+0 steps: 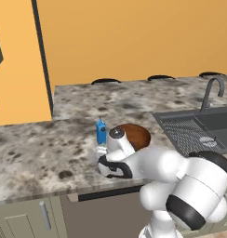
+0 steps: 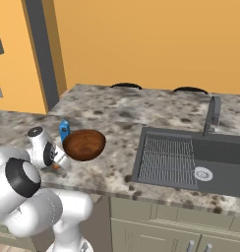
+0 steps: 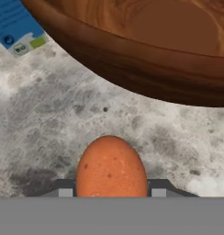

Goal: Gather the eggs and milk located in the vicinity of the sink area and place them right next to the bowl.

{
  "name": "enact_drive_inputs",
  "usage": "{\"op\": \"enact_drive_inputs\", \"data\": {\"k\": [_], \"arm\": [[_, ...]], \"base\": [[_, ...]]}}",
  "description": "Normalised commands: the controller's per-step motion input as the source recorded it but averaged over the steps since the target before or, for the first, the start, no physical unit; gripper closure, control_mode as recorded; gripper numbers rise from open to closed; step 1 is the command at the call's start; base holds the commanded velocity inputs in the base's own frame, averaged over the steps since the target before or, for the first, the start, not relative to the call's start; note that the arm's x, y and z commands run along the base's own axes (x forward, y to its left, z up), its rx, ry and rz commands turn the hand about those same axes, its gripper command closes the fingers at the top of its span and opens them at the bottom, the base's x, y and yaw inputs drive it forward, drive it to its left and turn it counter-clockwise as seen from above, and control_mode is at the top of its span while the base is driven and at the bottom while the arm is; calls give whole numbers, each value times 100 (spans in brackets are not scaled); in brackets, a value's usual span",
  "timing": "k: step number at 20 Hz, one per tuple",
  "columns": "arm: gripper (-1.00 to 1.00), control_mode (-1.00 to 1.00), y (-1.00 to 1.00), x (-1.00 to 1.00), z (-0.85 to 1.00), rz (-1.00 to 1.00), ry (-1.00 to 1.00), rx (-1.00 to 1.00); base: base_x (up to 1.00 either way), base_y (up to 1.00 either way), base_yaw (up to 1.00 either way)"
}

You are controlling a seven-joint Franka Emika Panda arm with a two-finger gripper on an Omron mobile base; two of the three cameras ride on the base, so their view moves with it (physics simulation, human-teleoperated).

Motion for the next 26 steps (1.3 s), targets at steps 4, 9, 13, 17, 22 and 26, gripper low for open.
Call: {"op": "enact_drive_inputs", "data": {"k": [4, 9, 13, 17, 22, 26], "arm": [[100, -100, -1, 24, 0, -14, 0, -3], [100, -100, 0, 21, 0, -11, 1, -2], [100, -100, 0, 18, 0, -5, 3, 0], [100, -100, 0, 16, 0, -1, 4, 0], [100, -100, 0, 7, -9, -1, 5, 0], [100, -100, 0, 7, -3, -1, 5, 0]], "base": [[0, 0, 0], [0, 0, 0], [0, 0, 0], [0, 0, 0], [0, 0, 0], [0, 0, 0]]}}
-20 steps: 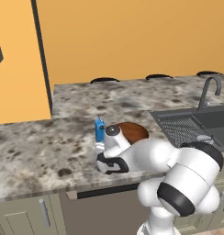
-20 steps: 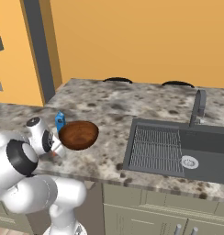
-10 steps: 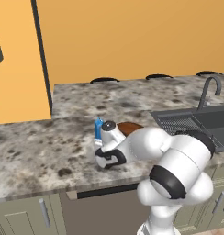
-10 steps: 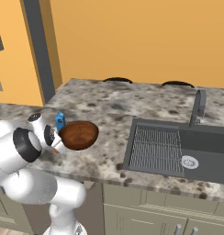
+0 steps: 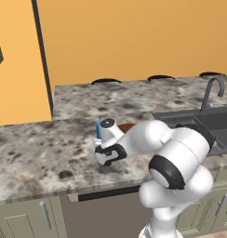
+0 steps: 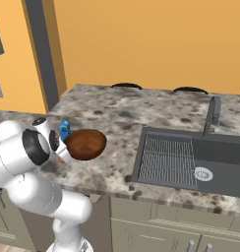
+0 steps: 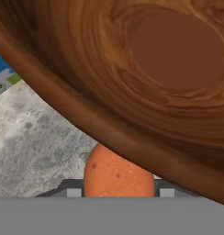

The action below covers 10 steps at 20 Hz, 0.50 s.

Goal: Gather the eggs and milk located in the vicinity of the sink area and place them right next to the bowl.

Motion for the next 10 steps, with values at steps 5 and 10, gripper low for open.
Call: {"op": "enact_drive_inputs", "data": {"k": [5, 10], "arm": [[-100, -100, 0, 2, 0, 0, 2, 0], [-100, -100, 0, -7, 0, -1, 0, 0]], "base": [[0, 0, 0], [0, 0, 0]]}}
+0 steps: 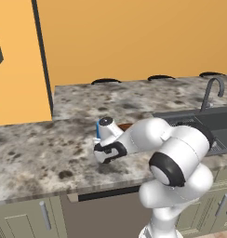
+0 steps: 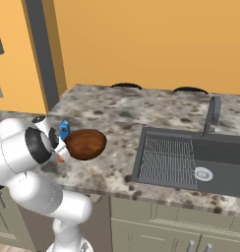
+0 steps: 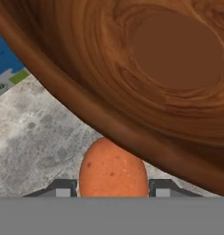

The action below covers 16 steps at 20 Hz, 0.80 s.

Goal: Gather the eggs and milk located in the vicinity of the sink area and place them right next to the bowl.

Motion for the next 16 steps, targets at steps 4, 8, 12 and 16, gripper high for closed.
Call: {"op": "enact_drive_inputs", "data": {"k": [4, 8, 12, 16], "arm": [[-100, -100, 0, -11, 0, -3, 0, 0], [-100, -100, 0, -31, 2, -6, 1, 0], [-100, -100, 0, -76, 33, -1, 0, 0], [-100, -100, -2, -77, 57, 0, -4, 0]], "base": [[0, 0, 0], [0, 0, 0], [0, 0, 0], [0, 0, 0]]}}
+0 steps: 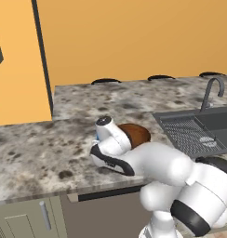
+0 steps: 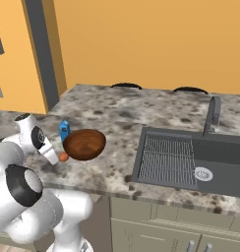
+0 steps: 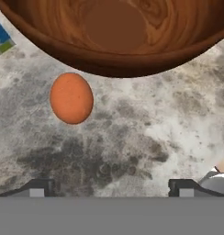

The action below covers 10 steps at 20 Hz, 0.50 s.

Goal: Gather the eggs and milk located in the vicinity of the sink area and place them right next to the bowl.

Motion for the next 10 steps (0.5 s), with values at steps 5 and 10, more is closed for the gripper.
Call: {"op": "enact_drive_inputs", "data": {"k": [5, 10], "arm": [[-100, -100, -45, -34, 82, 1, -1, 0], [-100, -100, -88, -7, 70, 20, 0, -2]], "base": [[0, 0, 0], [0, 0, 0]]}}
